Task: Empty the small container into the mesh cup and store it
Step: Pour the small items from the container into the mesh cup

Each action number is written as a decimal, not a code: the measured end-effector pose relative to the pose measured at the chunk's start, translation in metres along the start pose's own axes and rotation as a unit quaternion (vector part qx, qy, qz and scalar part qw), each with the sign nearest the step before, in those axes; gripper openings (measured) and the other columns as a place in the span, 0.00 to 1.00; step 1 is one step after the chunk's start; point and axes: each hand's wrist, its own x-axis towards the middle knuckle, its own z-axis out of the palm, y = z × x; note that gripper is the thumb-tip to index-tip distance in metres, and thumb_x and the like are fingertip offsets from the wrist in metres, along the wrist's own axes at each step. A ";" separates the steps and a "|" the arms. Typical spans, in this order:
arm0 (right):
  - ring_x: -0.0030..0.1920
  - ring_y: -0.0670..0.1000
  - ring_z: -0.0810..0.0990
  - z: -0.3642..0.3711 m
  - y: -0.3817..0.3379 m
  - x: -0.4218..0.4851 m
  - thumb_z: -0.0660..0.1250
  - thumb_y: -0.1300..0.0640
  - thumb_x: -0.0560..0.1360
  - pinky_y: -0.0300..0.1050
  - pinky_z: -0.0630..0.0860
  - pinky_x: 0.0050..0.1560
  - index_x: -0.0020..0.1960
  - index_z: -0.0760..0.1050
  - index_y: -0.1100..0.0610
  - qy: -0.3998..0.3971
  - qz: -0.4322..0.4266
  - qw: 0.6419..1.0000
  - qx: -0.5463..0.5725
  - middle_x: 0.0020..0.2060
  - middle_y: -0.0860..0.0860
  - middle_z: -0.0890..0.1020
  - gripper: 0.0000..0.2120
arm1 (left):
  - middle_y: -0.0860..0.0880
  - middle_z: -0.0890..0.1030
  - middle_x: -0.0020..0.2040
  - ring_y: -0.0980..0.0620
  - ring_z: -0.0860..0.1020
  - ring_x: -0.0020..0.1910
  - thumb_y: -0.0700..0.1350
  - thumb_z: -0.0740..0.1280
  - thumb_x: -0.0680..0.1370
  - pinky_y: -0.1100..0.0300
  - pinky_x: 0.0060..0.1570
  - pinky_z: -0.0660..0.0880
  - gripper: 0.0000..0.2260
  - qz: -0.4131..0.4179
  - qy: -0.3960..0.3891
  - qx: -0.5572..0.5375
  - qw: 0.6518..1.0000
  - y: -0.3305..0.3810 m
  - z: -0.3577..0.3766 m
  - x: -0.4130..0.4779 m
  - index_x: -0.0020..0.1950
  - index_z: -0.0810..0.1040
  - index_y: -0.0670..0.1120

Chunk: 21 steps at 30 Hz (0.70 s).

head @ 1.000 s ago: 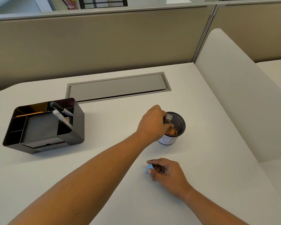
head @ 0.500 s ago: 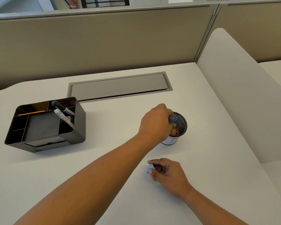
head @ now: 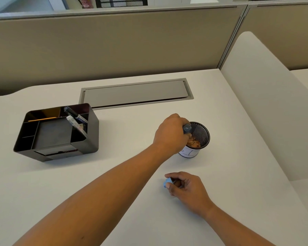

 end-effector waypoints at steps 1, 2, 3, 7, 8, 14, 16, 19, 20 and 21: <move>0.35 0.51 0.83 0.000 0.000 0.000 0.75 0.55 0.70 0.51 0.85 0.44 0.52 0.85 0.49 0.000 0.001 1.000 -0.001 0.38 0.54 0.86 0.10 | 0.49 0.77 0.49 0.51 0.72 0.45 0.44 0.73 0.72 0.57 0.42 0.70 0.12 0.000 0.004 -0.003 1.000 -0.001 -0.001 0.000 0.54 0.82 0.50; 0.35 0.53 0.83 0.000 0.000 0.000 0.75 0.55 0.71 0.52 0.85 0.44 0.52 0.85 0.48 0.000 0.001 1.000 -0.002 0.38 0.53 0.86 0.10 | 0.48 0.78 0.50 0.51 0.72 0.45 0.44 0.73 0.71 0.58 0.41 0.71 0.12 -0.001 0.007 -0.004 1.000 -0.002 -0.002 0.000 0.55 0.82 0.50; 0.36 0.56 0.83 0.000 0.000 0.000 0.75 0.55 0.71 0.53 0.85 0.44 0.52 0.85 0.48 0.000 0.002 1.000 -0.001 0.39 0.54 0.86 0.10 | 0.48 0.80 0.51 0.51 0.73 0.44 0.44 0.73 0.71 0.58 0.41 0.72 0.13 -0.003 0.007 -0.005 1.000 -0.002 -0.004 0.000 0.55 0.81 0.51; 0.40 0.61 0.83 0.000 -0.002 -0.001 0.76 0.58 0.71 0.57 0.84 0.47 0.52 0.85 0.49 0.010 0.008 1.000 0.020 0.40 0.54 0.87 0.10 | 0.50 0.83 0.52 0.50 0.78 0.47 0.44 0.73 0.71 0.53 0.45 0.79 0.14 -0.021 0.006 -0.010 1.000 -0.003 -0.009 -0.003 0.56 0.80 0.52; 0.41 0.61 0.83 -0.001 -0.003 -0.001 0.76 0.59 0.71 0.58 0.84 0.48 0.52 0.85 0.49 0.011 0.009 1.000 0.025 0.41 0.54 0.87 0.11 | 0.50 0.83 0.52 0.50 0.78 0.47 0.44 0.73 0.71 0.53 0.46 0.79 0.14 -0.022 0.007 -0.014 1.000 -0.003 -0.010 -0.004 0.56 0.80 0.52; 0.41 0.49 0.83 -0.002 -0.010 -0.004 0.77 0.65 0.70 0.53 0.84 0.51 0.50 0.85 0.47 0.019 0.023 0.998 0.051 0.45 0.51 0.87 0.15 | 0.51 0.84 0.50 0.51 0.78 0.48 0.45 0.75 0.71 0.53 0.47 0.78 0.13 -0.020 0.012 -0.028 0.999 -0.002 -0.014 -0.009 0.55 0.80 0.52; 0.41 0.47 0.83 -0.001 -0.013 -0.007 0.77 0.66 0.69 0.48 0.83 0.50 0.49 0.85 0.46 0.025 0.027 0.998 0.052 0.46 0.50 0.86 0.17 | 0.52 0.84 0.49 0.51 0.78 0.47 0.46 0.75 0.71 0.52 0.47 0.78 0.13 -0.014 0.019 -0.036 0.999 -0.003 -0.017 -0.013 0.54 0.80 0.52; 0.42 0.49 0.83 -0.001 -0.018 -0.013 0.76 0.67 0.69 0.42 0.82 0.47 0.49 0.84 0.45 0.028 0.030 0.998 0.057 0.47 0.50 0.86 0.18 | 0.54 0.83 0.46 0.53 0.78 0.44 0.45 0.77 0.69 0.56 0.45 0.77 0.13 -0.001 0.029 -0.061 0.998 -0.005 -0.021 -0.022 0.52 0.79 0.52; 0.42 0.51 0.84 -0.002 -0.019 -0.013 0.76 0.68 0.70 0.42 0.82 0.48 0.50 0.84 0.46 0.030 0.031 0.997 0.059 0.48 0.50 0.85 0.18 | 0.55 0.82 0.44 0.54 0.78 0.43 0.45 0.77 0.69 0.58 0.44 0.76 0.14 0.000 0.031 -0.069 0.997 -0.005 -0.022 -0.025 0.51 0.79 0.51; 0.42 0.53 0.85 -0.003 -0.022 -0.015 0.76 0.68 0.70 0.43 0.82 0.48 0.50 0.84 0.46 0.032 0.031 0.997 0.062 0.49 0.51 0.85 0.18 | 0.55 0.81 0.43 0.55 0.79 0.43 0.45 0.78 0.68 0.60 0.44 0.76 0.14 0.000 0.034 -0.077 0.996 -0.006 -0.024 -0.028 0.51 0.78 0.51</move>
